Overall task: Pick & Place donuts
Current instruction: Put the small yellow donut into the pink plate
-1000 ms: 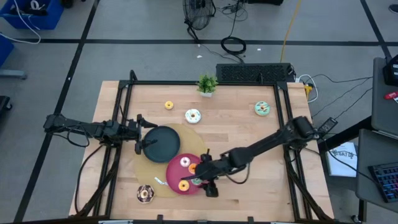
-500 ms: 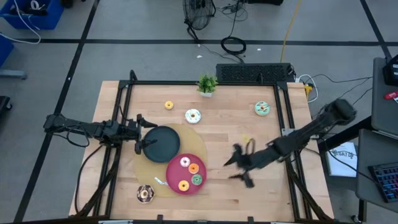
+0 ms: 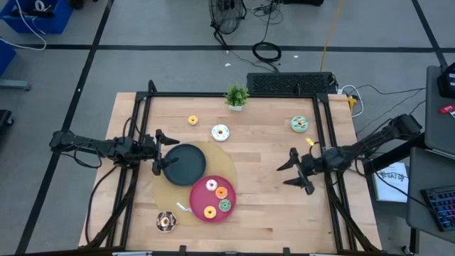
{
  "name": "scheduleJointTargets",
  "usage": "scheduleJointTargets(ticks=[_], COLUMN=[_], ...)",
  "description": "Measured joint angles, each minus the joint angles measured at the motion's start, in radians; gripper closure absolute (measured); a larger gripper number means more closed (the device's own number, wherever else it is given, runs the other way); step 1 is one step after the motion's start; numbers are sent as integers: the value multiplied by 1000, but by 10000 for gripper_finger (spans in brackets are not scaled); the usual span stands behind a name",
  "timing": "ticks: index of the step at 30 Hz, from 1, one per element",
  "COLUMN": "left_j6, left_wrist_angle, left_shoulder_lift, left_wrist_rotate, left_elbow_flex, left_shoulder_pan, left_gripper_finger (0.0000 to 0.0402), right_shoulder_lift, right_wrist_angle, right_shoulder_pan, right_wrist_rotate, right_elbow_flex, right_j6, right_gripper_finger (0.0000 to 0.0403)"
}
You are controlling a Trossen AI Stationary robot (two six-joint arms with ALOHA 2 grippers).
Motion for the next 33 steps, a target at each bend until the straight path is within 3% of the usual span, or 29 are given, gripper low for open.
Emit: scheduleJointTargets(ticks=[2,8,11,14,25,33], left_j6=[11,26,9,3,-108,-154], left_wrist_angle=[1,12,15,11,-24,-94], left_shoulder_lift=[3,4,4,4,4,4], left_wrist_rotate=[-1,-26,-50,-49,-37,-82], left_elbow_flex=[0,0,0,0,0,0], left_shoulder_pan=[0,0,0,0,0,0], left_gripper_finger=[36,36,36,36,36,36], right_shoulder_lift=[-16,-126,-205,-289,-521,-556], right_wrist_angle=[-9,-13,-92,-208,-444,-586], right_shoulder_pan=[-43,-220,-319,-404,-550,-581], right_wrist_rotate=[-35,-283,-387,-425,-420,-145], right_elbow_flex=[-1,-13,-14,-14,-16,-16], right_j6=[-48,-193,-192,-179,-153,-102], right_gripper_finger=[154,155,156,154,154,155])
